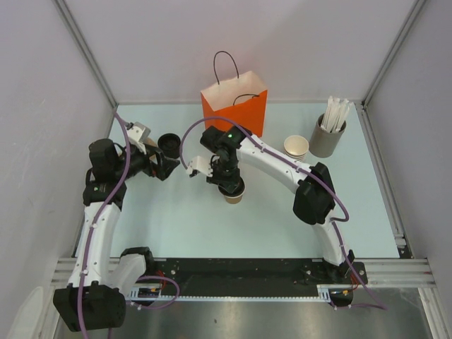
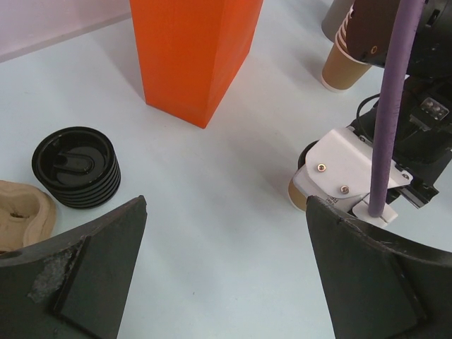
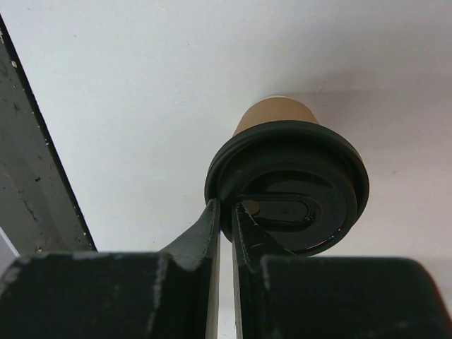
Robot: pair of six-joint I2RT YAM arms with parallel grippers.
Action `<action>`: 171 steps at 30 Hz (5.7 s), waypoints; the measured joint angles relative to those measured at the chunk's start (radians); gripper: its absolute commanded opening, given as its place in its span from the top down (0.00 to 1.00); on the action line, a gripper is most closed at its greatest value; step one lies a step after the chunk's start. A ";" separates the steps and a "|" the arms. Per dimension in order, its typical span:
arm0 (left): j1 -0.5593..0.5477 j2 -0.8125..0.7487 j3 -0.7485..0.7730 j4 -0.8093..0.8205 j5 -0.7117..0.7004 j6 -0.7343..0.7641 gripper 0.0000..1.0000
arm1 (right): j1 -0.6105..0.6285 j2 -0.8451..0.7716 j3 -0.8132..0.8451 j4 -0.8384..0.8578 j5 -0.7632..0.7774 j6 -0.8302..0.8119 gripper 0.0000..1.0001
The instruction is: Pack the takeout coffee
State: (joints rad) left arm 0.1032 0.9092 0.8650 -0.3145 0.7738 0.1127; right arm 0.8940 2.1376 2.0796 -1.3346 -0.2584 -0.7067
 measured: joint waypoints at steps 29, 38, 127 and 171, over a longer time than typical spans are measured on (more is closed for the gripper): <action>0.002 0.007 -0.003 0.003 0.017 0.000 0.01 | 0.009 -0.002 -0.032 0.001 0.018 0.000 0.97; 0.003 0.007 -0.009 0.007 0.019 -0.004 0.01 | 0.005 -0.002 -0.035 0.000 0.014 0.000 0.78; -0.504 0.812 0.257 -0.026 0.031 -0.008 0.02 | -0.480 -0.743 -0.803 0.447 -0.357 0.177 0.02; -0.510 0.871 0.276 -0.008 0.137 0.018 0.37 | -0.497 -0.540 -0.818 0.789 -0.423 0.513 0.40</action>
State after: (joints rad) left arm -0.4065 1.7805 1.1408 -0.3229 0.9108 0.1310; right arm 0.3965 1.5978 1.2621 -0.5453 -0.6811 -0.1932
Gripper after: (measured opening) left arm 0.645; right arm 0.646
